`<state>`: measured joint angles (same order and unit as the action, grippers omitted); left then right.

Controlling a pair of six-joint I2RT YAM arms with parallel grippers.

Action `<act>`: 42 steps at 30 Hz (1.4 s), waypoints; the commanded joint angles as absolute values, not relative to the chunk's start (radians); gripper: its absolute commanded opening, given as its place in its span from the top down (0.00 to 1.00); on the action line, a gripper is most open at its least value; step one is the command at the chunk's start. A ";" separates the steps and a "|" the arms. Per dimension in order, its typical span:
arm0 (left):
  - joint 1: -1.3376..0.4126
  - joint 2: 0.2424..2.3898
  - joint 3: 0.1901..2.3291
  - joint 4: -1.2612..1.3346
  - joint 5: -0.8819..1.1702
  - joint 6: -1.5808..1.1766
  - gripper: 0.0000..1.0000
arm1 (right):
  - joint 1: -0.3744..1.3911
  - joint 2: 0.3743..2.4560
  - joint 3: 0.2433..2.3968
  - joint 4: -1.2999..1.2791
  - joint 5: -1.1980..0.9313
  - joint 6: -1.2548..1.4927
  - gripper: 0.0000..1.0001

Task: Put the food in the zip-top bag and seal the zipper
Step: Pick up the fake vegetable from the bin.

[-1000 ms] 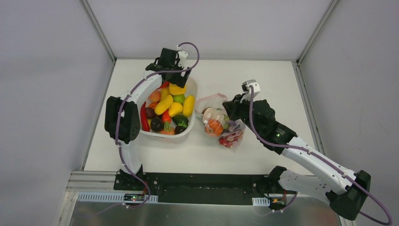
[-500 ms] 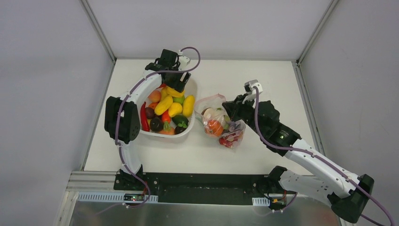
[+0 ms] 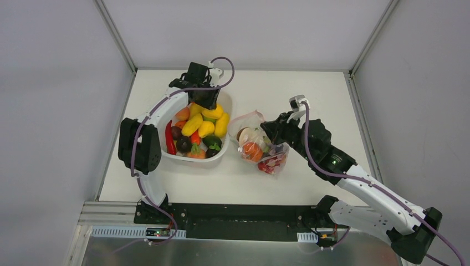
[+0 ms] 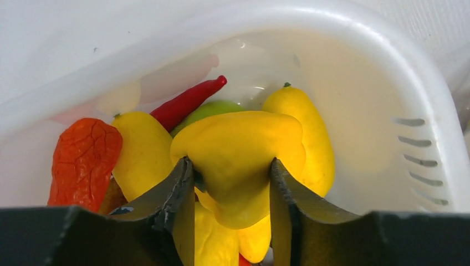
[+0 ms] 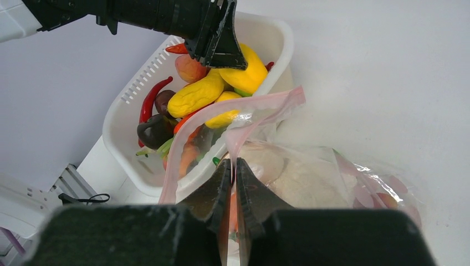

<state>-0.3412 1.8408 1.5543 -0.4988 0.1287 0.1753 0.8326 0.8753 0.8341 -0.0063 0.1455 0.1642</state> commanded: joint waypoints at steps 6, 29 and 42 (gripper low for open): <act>-0.342 1.777 1.419 -0.580 0.141 0.119 1.00 | 0.829 0.853 0.871 0.005 0.104 0.227 0.91; -0.347 1.375 1.262 -0.443 0.239 -0.083 1.00 | 0.830 0.835 0.900 -0.085 0.108 0.332 0.78; -0.354 1.100 1.258 -0.443 0.281 -0.132 1.00 | 0.832 1.081 1.209 -0.439 0.206 0.428 0.43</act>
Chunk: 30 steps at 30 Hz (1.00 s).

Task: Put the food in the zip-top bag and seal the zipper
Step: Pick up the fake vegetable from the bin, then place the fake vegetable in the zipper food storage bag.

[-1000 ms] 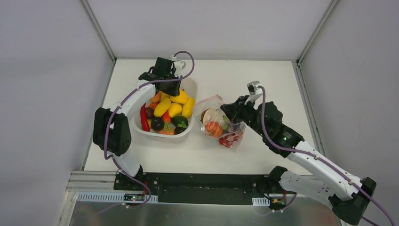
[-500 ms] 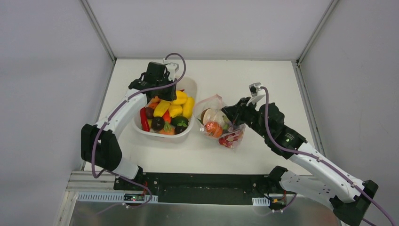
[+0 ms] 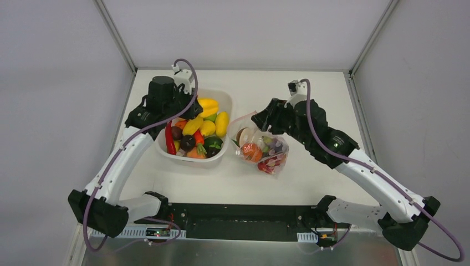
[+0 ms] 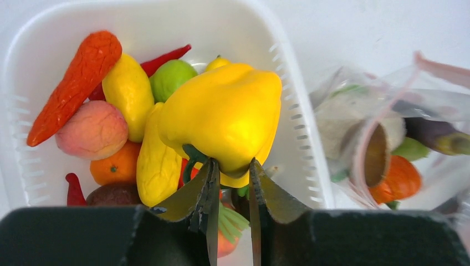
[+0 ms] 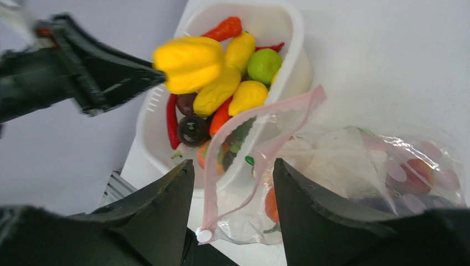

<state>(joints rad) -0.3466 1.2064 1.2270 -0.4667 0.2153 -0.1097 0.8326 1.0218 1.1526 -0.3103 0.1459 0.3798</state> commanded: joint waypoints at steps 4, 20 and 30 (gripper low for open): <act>-0.377 1.057 1.298 -0.469 0.355 -0.132 1.00 | 0.836 1.132 1.235 -0.464 0.246 0.440 0.51; -0.671 1.157 1.388 -0.506 0.310 -0.101 1.00 | 0.843 1.045 1.133 -0.379 0.190 0.439 0.99; -0.746 1.331 1.535 -0.626 0.334 -0.087 1.00 | 0.843 0.964 1.048 -0.299 0.154 0.463 0.99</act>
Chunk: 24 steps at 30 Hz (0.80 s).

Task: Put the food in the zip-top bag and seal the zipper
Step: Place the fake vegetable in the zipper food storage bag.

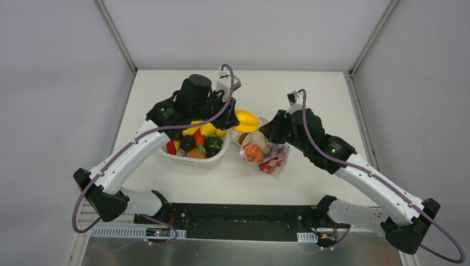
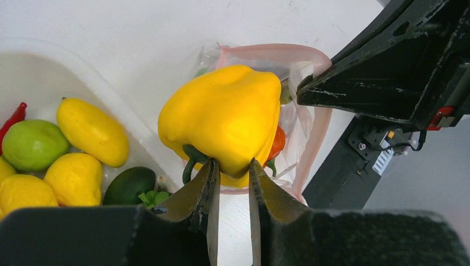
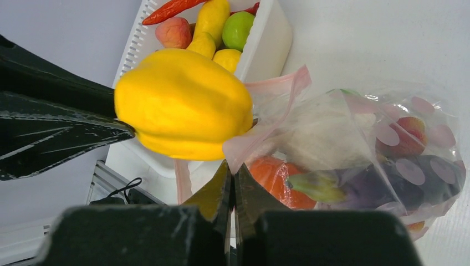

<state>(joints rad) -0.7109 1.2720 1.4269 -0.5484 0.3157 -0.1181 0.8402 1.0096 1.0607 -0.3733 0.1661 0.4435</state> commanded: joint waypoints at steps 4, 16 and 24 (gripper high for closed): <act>-0.809 1.383 1.564 -0.687 0.323 -0.051 1.00 | 0.843 0.943 1.033 -0.279 0.177 0.473 0.99; -0.841 1.330 1.536 -0.603 0.245 -0.140 1.00 | 0.842 0.929 1.011 -0.249 0.237 0.486 0.98; -0.843 1.324 1.531 -0.584 0.500 -0.138 1.00 | 0.841 0.934 1.005 -0.237 0.232 0.489 0.98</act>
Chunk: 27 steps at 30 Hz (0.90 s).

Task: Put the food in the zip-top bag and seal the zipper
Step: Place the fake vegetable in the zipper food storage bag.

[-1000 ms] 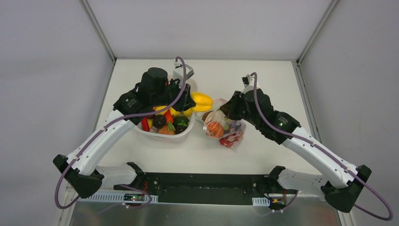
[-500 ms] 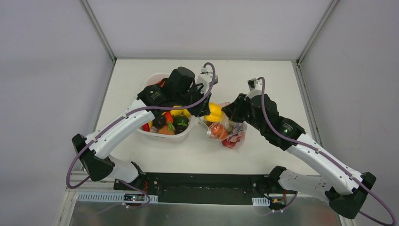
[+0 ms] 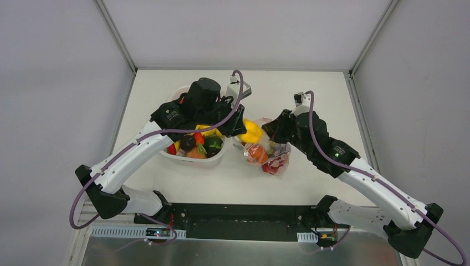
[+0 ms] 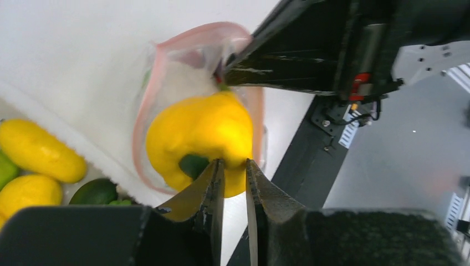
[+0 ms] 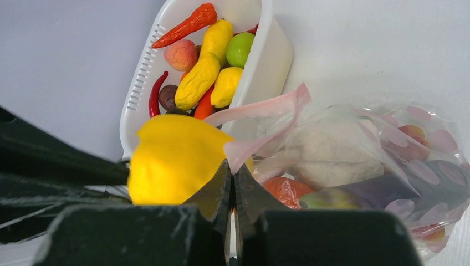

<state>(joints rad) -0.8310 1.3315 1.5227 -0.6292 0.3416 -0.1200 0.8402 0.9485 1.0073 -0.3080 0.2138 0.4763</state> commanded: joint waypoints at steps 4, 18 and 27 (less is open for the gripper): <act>-0.845 1.381 1.551 -0.645 0.403 -0.154 1.00 | 0.842 0.930 1.006 -0.231 0.227 0.491 0.98; -0.848 1.503 1.524 -0.551 0.521 -0.216 0.78 | 0.842 0.915 0.995 -0.228 0.256 0.489 0.98; -0.846 1.374 1.530 -0.518 0.516 -0.186 0.46 | 0.842 0.919 0.978 -0.224 0.270 0.489 0.97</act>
